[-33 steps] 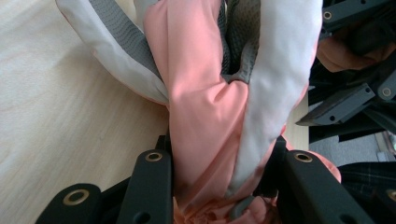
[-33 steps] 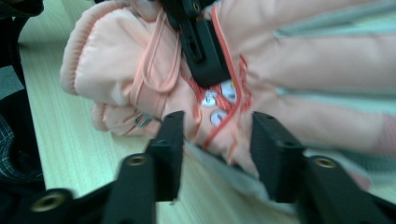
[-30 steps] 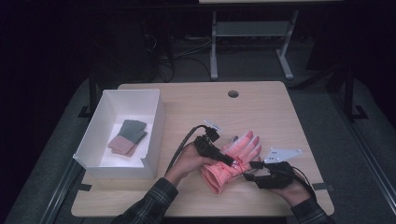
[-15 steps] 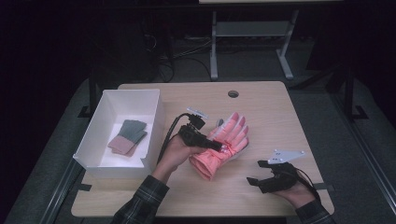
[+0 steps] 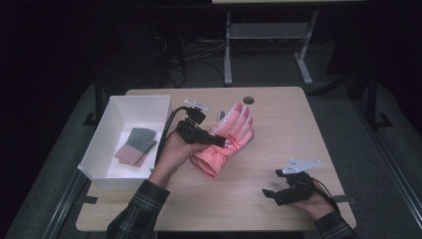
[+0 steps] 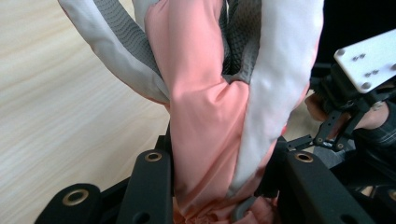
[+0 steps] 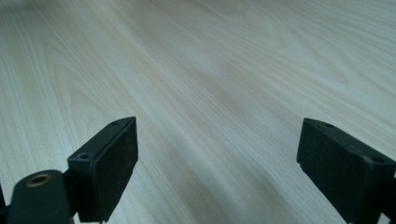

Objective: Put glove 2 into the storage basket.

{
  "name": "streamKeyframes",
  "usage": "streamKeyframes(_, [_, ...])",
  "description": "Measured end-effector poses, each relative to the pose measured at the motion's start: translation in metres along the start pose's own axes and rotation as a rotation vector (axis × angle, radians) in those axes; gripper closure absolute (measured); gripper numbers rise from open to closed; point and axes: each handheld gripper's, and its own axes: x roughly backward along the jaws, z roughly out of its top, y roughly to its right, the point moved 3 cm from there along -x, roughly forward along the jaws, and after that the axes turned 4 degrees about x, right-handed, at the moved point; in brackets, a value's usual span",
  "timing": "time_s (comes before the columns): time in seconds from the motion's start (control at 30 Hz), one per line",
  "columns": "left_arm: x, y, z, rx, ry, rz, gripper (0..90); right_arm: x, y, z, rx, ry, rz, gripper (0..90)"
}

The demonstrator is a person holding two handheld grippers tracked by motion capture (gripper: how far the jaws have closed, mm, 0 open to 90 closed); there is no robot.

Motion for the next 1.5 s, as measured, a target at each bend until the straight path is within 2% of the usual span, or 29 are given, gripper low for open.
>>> streamKeyframes(0.27, [0.044, 0.005, 0.008, -0.008, 0.053, 0.069, 64.9, 0.002, -0.001, 0.001, 0.002, 0.011, 0.000, 12.3])
streamKeyframes(0.4, [0.066, 0.005, 0.012, -0.011, 0.073, 0.098, 64.7, 0.001, -0.001, 0.000, 0.001, -0.004, 0.007, 12.3])
streamKeyframes(0.77, [0.123, -0.013, 0.009, 0.031, 0.147, 0.170, 64.7, -0.001, 0.002, -0.001, -0.005, -0.005, 0.008, 12.3])
streamKeyframes(0.97, [0.155, -0.032, 0.004, 0.078, 0.190, 0.245, 64.6, -0.001, 0.002, -0.001, -0.004, -0.008, 0.008, 12.3])
streamKeyframes(1.13, [0.175, -0.050, -0.006, 0.127, 0.225, 0.283, 64.6, -0.001, 0.002, -0.002, -0.007, -0.013, 0.006, 12.3])
streamKeyframes(1.23, [0.182, -0.060, -0.012, 0.150, 0.237, 0.300, 64.5, -0.002, 0.002, -0.002, -0.007, -0.017, 0.006, 12.3])
streamKeyframes(1.3, [0.185, -0.066, -0.016, 0.166, 0.239, 0.326, 64.4, -0.001, 0.002, -0.002, -0.009, -0.019, 0.007, 12.3])
streamKeyframes(1.5, [0.189, -0.085, -0.028, 0.211, 0.248, 0.373, 64.2, 0.000, 0.003, -0.002, -0.014, -0.014, 0.006, 12.4])
